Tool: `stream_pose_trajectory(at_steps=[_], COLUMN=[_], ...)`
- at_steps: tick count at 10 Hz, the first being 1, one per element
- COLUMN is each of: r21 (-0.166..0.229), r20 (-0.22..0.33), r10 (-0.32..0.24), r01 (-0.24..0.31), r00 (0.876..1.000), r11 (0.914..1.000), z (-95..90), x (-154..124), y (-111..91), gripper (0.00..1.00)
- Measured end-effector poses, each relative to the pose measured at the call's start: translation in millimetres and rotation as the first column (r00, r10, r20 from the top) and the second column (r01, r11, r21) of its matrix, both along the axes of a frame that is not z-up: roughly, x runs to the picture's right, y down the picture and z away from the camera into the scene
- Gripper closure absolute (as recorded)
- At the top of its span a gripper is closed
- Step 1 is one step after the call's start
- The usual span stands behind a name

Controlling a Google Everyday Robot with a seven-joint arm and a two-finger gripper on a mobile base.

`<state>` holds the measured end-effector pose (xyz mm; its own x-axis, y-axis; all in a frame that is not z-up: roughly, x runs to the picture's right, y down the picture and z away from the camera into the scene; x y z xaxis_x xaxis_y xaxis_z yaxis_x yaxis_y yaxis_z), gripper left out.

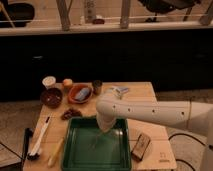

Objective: Place fork in tray

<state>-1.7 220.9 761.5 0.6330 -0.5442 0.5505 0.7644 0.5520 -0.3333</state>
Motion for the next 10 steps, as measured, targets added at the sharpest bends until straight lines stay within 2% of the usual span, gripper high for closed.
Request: stream_pose_trajectory(at_steps=[2,3,10], r21=[0.001,0.002,0.007], r20=[-0.006,-0.01,-0.008], r10=[0.021,0.032,0.029], r01=[-0.021,-0.032,-0.029], r00=[1.0,0.999,1.0], r11=[0.9998,0.9995,0.9995], z=[-3.0,-4.3,-8.6], x=[3.7,6.2,5.1], y=[8.2,11.3,12.0], gripper=[0.25,0.2,0.2])
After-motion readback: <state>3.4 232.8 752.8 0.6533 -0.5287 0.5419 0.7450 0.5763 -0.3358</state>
